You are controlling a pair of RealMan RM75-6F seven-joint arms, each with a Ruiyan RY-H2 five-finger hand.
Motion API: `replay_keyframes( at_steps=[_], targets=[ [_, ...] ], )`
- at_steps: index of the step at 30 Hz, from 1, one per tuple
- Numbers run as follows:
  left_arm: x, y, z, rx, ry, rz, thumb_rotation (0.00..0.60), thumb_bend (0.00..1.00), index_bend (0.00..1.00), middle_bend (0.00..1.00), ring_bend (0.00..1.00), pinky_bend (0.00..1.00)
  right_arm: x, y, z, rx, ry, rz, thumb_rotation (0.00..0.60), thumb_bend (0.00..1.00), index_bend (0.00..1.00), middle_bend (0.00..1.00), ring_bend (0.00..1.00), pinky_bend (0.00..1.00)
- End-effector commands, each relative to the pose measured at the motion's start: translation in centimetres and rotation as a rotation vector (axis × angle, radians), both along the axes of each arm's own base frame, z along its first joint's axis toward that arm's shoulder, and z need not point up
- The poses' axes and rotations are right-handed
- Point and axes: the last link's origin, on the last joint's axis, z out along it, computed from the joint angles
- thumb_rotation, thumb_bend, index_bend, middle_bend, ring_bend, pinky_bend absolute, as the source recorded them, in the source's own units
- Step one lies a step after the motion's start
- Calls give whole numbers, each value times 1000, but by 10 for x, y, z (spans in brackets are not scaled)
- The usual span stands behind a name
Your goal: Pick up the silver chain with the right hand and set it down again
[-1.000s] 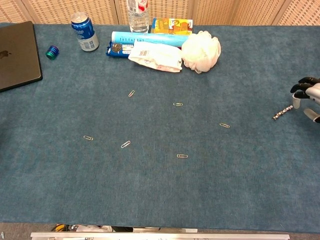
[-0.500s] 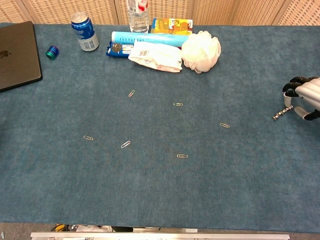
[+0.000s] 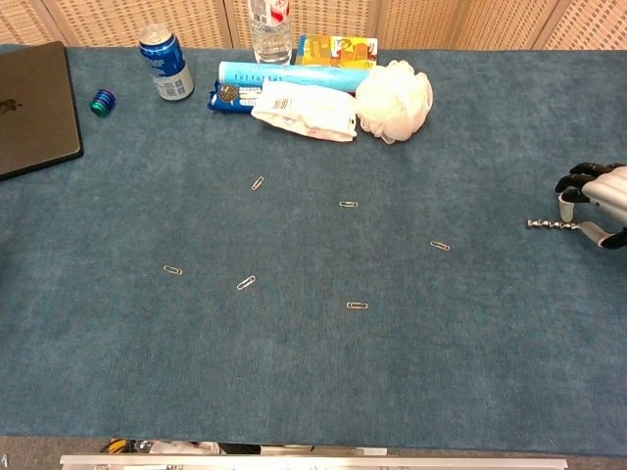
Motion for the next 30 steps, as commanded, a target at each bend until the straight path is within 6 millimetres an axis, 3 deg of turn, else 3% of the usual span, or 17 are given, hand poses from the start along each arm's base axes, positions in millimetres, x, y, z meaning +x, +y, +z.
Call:
replay_keyframes(
  at_steps=[1,10,14,18,30],
  targets=[
    [1,0,0,-1,1,-2,600,110,319,202,216,481,1,13,12,-9,-6,6,600,472,434,230,104,247],
    [5,4,-3,-9,3,-18,600,110,319,202,216,480,2,17,26,-72,-28,-35,600,466,434,230,104,247],
    [5,4,-2,-8,3,-16,600,110,319,202,216,481,4,22,23,-90,-66,-117,600,429,434,230,104,247],
    [4,3,-1,-6,4,-13,600,110,319,202,216,480,6,23,22,-137,-50,-162,600,301,434,230,104,247],
    [2,3,0,-1,1,-21,600,110,319,202,216,480,22,21,8,-222,-103,-285,600,288,434,230,104,247]
  ],
)
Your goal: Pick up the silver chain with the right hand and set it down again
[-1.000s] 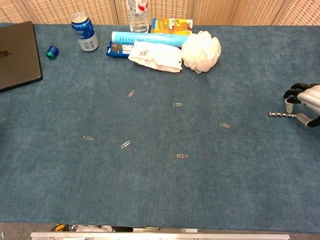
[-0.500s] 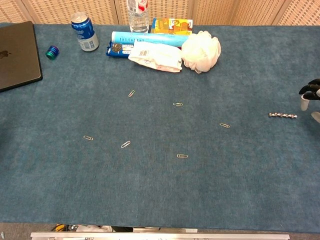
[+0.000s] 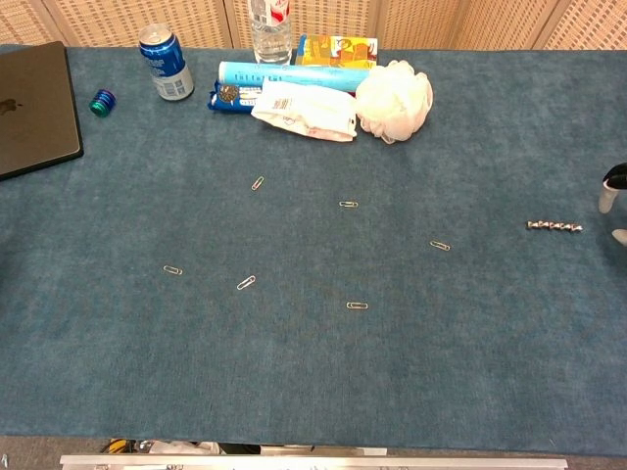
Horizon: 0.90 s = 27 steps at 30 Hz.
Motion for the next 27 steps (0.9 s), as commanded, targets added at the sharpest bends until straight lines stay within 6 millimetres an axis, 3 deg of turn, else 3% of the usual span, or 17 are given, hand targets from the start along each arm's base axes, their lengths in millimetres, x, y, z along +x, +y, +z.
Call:
replay_keyframes(
  at_steps=[1,27],
  targets=[
    [0,0,1,2,-1,-3,600,110,319,202,216,480,5,-2,-5,-9,-15,-16,600,288,434,230,104,247],
    [-5,-1,2,1,-4,-10,600,110,319,202,216,480,10,-8,-23,15,-1,-72,600,314,434,230,104,247]
  ],
)
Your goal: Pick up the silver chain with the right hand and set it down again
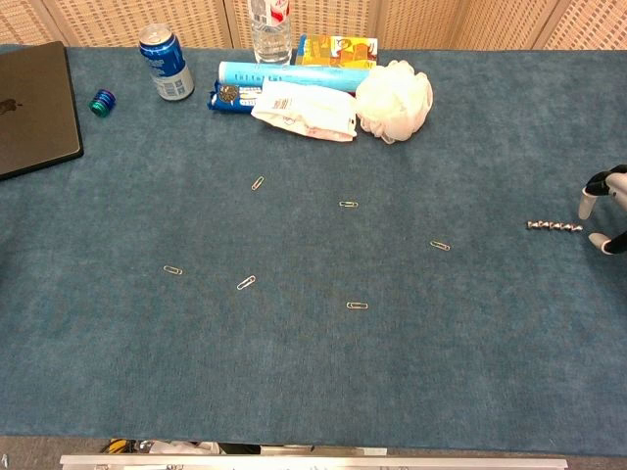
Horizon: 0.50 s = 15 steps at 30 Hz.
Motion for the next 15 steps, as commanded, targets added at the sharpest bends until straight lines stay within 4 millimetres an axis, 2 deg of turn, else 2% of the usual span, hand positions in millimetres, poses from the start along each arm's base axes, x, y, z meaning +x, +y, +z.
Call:
replay_keyframes(
  at_steps=[1,15],
  targets=[
    [0,0,0,0,-1,0,600,110,319,202,216,480,-1,-1,-1,1,5,-3,600,315,434,230,104,247],
    [-2,-2,-2,-3,-6,7,600,110,319,203,216,480,1,-8,-7,-2,33,-20,600,317,453,230,104,247]
  ],
)
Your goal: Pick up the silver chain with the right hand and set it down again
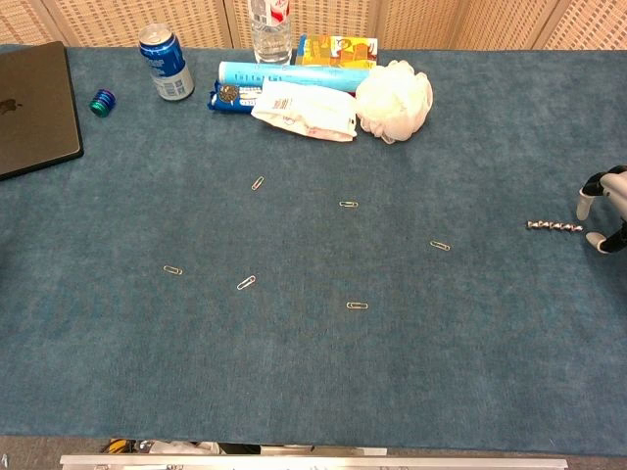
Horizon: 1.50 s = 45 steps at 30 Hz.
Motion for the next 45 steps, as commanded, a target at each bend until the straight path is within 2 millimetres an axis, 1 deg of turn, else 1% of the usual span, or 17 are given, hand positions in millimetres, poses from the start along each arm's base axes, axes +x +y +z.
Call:
replay_keyframes(
  at_steps=[1,16,39,45],
  targets=[
    [-1,0,0,-1,-1,1,600,110,319,203,216,480,1,-2,0,-2,3,2,600,317,453,230,104,247],
    [-3,-2,-2,-1,-7,6,600,110,320,203,216,480,7,-7,-3,8,16,15,600,331,471,230,104,247],
    [-8,-3,-5,0,-24,12,600,111,319,203,216,480,10,-1,-12,14,118,47,600,330,471,230,104,247],
    [-9,-3,-6,-1,-27,15,600,110,319,203,216,480,11,-1,-16,6,128,54,600,310,471,230,104,247]
  ],
)
